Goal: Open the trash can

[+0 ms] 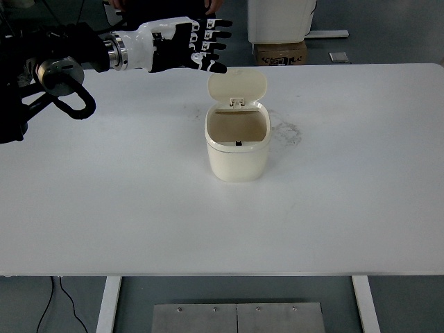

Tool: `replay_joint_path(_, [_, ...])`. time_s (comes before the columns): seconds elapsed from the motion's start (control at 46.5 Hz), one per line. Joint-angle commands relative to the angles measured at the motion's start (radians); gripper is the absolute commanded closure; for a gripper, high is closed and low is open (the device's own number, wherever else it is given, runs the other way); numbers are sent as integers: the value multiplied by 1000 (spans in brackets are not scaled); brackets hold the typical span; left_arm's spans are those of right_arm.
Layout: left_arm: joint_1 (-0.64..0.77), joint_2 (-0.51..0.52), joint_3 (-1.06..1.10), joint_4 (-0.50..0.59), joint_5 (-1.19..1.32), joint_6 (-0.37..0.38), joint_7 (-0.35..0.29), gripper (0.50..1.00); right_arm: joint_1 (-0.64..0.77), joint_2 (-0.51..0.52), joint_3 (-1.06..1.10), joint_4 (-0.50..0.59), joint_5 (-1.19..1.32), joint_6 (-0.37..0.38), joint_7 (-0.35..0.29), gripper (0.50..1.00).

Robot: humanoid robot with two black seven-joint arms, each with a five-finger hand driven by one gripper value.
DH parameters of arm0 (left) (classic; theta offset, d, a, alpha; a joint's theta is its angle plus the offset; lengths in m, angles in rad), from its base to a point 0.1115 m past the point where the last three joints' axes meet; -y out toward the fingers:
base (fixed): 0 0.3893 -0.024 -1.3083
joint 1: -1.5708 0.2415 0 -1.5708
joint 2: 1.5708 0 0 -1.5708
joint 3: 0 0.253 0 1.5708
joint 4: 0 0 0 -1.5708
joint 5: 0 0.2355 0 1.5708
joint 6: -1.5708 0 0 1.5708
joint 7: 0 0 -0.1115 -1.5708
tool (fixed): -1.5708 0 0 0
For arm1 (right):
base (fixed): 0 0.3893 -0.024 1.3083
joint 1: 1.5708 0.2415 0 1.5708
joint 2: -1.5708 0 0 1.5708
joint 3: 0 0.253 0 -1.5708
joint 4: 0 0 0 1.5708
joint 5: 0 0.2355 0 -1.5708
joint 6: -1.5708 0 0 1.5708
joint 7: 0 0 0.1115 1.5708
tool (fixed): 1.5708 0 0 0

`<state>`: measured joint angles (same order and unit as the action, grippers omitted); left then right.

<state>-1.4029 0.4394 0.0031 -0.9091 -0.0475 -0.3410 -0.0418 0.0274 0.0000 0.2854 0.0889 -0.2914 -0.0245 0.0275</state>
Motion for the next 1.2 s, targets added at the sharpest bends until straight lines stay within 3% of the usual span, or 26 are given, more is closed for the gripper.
replay_joint_path(0.0, [67, 7, -77, 13, -18, 30, -20, 500, 0, 0, 0, 0, 0, 0, 0, 509])
replay_joint_path(0.151, [169, 31, -236, 22, -21, 65, -36, 500, 0, 0, 0, 0, 0, 0, 0, 509])
replay_joint_path(0.516, [429, 65, -535, 73, -25, 63, -38, 500, 0, 0, 0, 0, 0, 0, 0, 509])
replay_joint_path(0.774, [570, 65, -736, 167, -25, 50, -43, 500, 0, 0, 0, 0, 0, 0, 0, 509])
replay_joint_path(1.054, [654, 59, -776, 237, -43, 7, -187, 500, 0, 0, 0, 0, 0, 0, 0, 509])
replay_joint_path(1.183, [709, 59, -776, 242, -124, 5, -214, 500, 0, 0, 0, 0, 0, 0, 0, 509])
